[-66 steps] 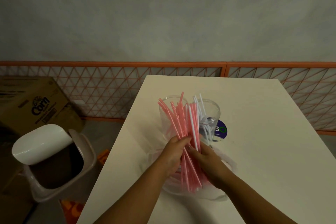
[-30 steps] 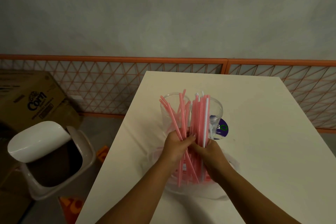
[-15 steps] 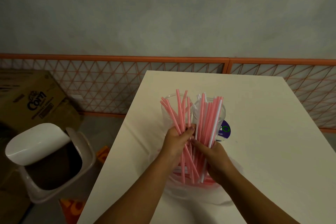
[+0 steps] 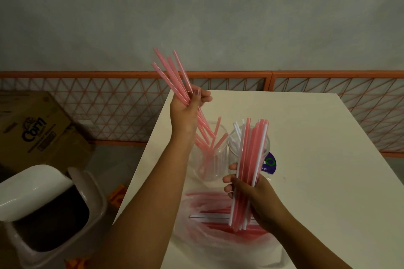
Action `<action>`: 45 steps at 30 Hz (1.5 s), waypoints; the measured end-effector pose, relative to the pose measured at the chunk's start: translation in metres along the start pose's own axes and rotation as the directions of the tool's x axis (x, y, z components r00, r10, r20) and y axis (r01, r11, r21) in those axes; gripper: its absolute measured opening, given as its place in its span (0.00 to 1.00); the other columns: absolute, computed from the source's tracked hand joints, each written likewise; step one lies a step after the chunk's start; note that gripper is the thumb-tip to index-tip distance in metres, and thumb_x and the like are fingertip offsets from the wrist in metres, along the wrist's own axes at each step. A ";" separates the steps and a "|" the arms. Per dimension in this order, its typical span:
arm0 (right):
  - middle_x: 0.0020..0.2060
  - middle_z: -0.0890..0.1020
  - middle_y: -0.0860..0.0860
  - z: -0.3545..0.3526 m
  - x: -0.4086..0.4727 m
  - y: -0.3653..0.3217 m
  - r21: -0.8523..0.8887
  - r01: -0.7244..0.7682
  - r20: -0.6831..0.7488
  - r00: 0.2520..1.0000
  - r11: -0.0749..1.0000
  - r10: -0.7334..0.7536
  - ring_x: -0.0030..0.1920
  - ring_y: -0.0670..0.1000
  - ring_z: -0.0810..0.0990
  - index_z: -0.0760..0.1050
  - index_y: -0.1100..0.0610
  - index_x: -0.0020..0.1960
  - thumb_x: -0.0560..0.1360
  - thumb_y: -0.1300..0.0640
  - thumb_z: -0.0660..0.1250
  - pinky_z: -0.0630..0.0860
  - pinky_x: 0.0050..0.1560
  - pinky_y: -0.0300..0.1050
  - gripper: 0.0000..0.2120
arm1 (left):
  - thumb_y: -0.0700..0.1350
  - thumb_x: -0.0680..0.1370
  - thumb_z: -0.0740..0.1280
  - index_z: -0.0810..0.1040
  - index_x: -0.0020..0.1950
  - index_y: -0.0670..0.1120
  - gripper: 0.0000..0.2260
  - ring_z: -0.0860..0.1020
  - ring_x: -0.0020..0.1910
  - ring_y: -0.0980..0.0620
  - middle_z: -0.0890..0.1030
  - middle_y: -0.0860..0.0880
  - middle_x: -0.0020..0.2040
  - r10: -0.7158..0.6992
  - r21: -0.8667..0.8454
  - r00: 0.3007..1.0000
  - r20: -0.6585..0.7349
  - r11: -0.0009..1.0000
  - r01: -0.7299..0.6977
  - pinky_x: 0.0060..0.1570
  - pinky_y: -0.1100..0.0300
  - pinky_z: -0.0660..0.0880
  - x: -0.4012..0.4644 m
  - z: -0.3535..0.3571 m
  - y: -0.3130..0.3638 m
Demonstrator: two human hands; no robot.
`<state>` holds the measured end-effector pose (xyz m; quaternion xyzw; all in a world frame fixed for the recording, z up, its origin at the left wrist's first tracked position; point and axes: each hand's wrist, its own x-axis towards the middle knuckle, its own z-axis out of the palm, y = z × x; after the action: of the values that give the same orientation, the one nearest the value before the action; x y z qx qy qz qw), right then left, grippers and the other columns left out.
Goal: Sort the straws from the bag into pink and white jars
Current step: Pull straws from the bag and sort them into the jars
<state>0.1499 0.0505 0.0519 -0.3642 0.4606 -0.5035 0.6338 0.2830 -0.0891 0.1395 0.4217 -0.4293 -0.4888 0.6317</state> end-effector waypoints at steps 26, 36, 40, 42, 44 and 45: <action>0.48 0.85 0.58 -0.005 0.004 0.000 0.106 -0.054 -0.021 0.998 0.993 0.056 0.46 0.55 0.84 0.75 0.61 0.59 0.76 0.62 0.62 0.80 0.43 0.42 0.13 | 0.58 0.81 0.44 0.63 0.73 0.53 0.23 0.50 0.77 0.52 0.56 0.50 0.77 -0.236 0.923 0.892 0.385 0.080 -0.377 0.72 0.44 0.38 -0.013 -0.005 -0.034; 0.48 0.85 0.58 -0.009 -0.008 -0.009 0.146 -0.009 -0.007 1.000 0.989 0.010 0.46 0.54 0.84 0.76 0.61 0.57 0.70 0.59 0.65 0.81 0.43 0.41 0.16 | 0.46 0.79 0.61 0.69 0.69 0.47 0.18 0.73 0.63 0.59 0.74 0.49 0.67 -0.139 0.583 0.897 0.420 0.799 -0.149 0.53 0.78 0.67 -0.069 0.017 -0.015; 0.47 0.85 0.57 -0.011 -0.013 -0.012 0.118 0.019 -0.033 0.999 0.993 -0.015 0.46 0.55 0.85 0.76 0.58 0.56 0.75 0.63 0.63 0.81 0.42 0.41 0.11 | 0.41 0.79 0.62 0.77 0.59 0.40 0.11 0.79 0.33 0.59 0.83 0.48 0.42 -0.432 0.496 0.802 0.413 0.845 0.200 0.28 0.70 0.75 -0.088 0.017 -0.024; 0.45 0.86 0.57 -0.012 -0.016 -0.012 0.100 0.023 -0.058 0.998 0.995 -0.017 0.44 0.55 0.85 0.75 0.58 0.57 0.76 0.62 0.63 0.81 0.41 0.41 0.10 | 0.41 0.79 0.62 0.78 0.54 0.37 0.09 0.80 0.30 0.55 0.81 0.47 0.37 -0.470 0.469 0.788 0.397 0.842 0.266 0.25 0.65 0.76 -0.098 0.018 -0.025; 0.43 0.86 0.56 -0.012 -0.019 -0.011 0.087 0.026 -0.051 0.998 0.996 -0.022 0.42 0.53 0.85 0.76 0.59 0.56 0.76 0.62 0.63 0.80 0.40 0.41 0.10 | 0.41 0.79 0.62 0.79 0.52 0.37 0.09 0.79 0.28 0.54 0.80 0.47 0.36 -0.439 0.458 0.822 0.362 0.852 0.254 0.25 0.64 0.75 -0.102 0.019 -0.027; 0.42 0.86 0.56 -0.012 -0.021 -0.011 0.080 0.026 -0.038 0.999 0.996 -0.023 0.41 0.53 0.85 0.76 0.59 0.56 0.76 0.62 0.63 0.80 0.40 0.40 0.10 | 0.42 0.79 0.62 0.79 0.50 0.37 0.09 0.79 0.27 0.55 0.80 0.47 0.34 -0.408 0.460 0.848 0.338 0.858 0.229 0.26 0.63 0.75 -0.103 0.020 -0.027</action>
<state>0.1335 0.0683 0.0625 -0.3345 0.4470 -0.5362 0.6331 0.2413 0.0049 0.1054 0.4925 -0.5694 -0.5693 0.3304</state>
